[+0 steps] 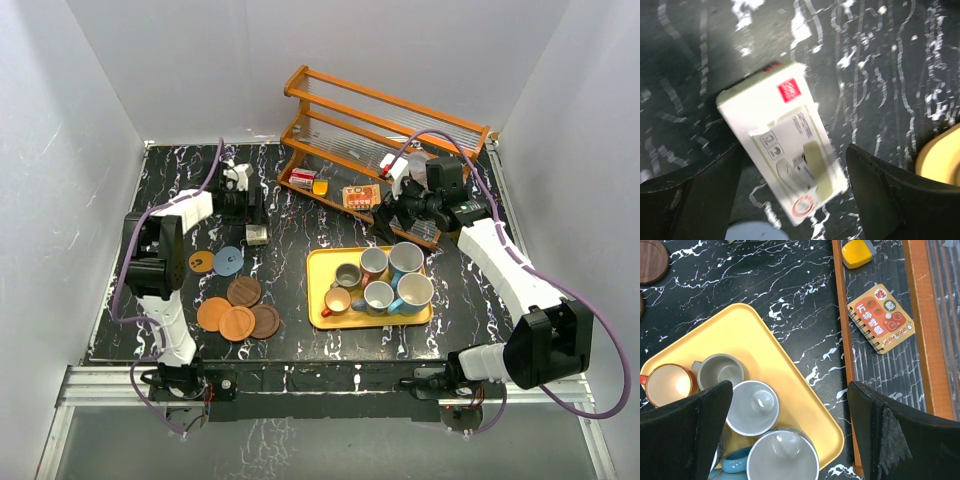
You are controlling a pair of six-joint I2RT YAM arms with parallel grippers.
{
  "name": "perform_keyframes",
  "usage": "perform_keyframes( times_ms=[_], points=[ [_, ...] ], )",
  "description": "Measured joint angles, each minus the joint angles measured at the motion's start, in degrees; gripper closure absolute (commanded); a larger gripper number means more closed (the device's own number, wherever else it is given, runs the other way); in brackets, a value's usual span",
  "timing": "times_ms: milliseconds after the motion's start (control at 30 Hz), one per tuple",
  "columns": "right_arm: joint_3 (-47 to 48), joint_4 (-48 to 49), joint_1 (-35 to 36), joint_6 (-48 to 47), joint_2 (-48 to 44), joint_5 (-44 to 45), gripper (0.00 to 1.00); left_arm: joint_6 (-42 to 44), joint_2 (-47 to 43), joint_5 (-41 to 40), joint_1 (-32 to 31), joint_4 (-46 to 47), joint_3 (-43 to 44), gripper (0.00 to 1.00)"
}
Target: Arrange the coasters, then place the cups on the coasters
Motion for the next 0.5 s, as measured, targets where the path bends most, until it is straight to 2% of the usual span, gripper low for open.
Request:
perform_keyframes(
  times_ms=[167,333,500],
  points=[
    [-0.02,0.61,0.00,0.00,0.00,0.02,0.02,-2.14,4.68,5.40,-3.89,-0.39,4.50,0.18],
    [-0.44,1.01,0.00,-0.09,0.00,0.44,0.02,-3.08,5.11,10.32,-7.74,-0.81,4.92,0.10],
    [-0.94,0.94,0.00,-0.20,0.09,0.59,0.02,-1.03,3.67,8.55,-6.95,-1.64,3.93,0.04]
  ],
)
